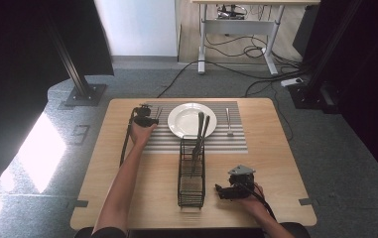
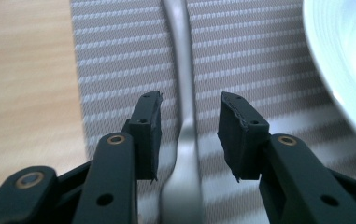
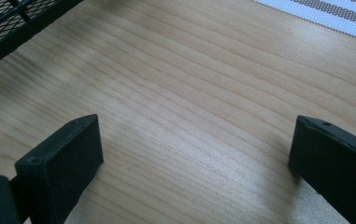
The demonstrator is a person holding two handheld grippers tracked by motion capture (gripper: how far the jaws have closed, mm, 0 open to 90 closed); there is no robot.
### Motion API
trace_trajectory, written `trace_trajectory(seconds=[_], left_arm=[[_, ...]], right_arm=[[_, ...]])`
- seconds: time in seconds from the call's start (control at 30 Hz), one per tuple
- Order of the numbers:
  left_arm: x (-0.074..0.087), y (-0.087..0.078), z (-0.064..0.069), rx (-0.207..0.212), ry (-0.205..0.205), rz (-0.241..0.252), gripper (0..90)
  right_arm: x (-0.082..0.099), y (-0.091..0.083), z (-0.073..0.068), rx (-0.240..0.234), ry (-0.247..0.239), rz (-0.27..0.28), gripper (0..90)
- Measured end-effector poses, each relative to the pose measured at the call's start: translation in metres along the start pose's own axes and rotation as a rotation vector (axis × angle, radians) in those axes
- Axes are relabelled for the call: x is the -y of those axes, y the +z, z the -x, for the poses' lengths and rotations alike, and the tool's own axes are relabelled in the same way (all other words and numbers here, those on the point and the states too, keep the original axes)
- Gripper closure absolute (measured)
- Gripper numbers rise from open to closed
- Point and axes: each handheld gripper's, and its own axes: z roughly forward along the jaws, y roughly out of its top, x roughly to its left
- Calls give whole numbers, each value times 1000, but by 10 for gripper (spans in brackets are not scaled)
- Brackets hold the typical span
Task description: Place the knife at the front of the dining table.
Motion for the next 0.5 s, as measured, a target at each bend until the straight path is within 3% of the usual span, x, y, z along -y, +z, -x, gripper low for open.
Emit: trace_trajectory(seconds=[0.23, 0.5], left_arm=[[23, -15, 0, 30, 17, -23, 584], [33, -21, 4, 48, 22, -15, 592]], right_arm=[[-1, 1, -1, -3, -5, 2, 25], [-1, 1, -1, -8, -9, -1, 23]])
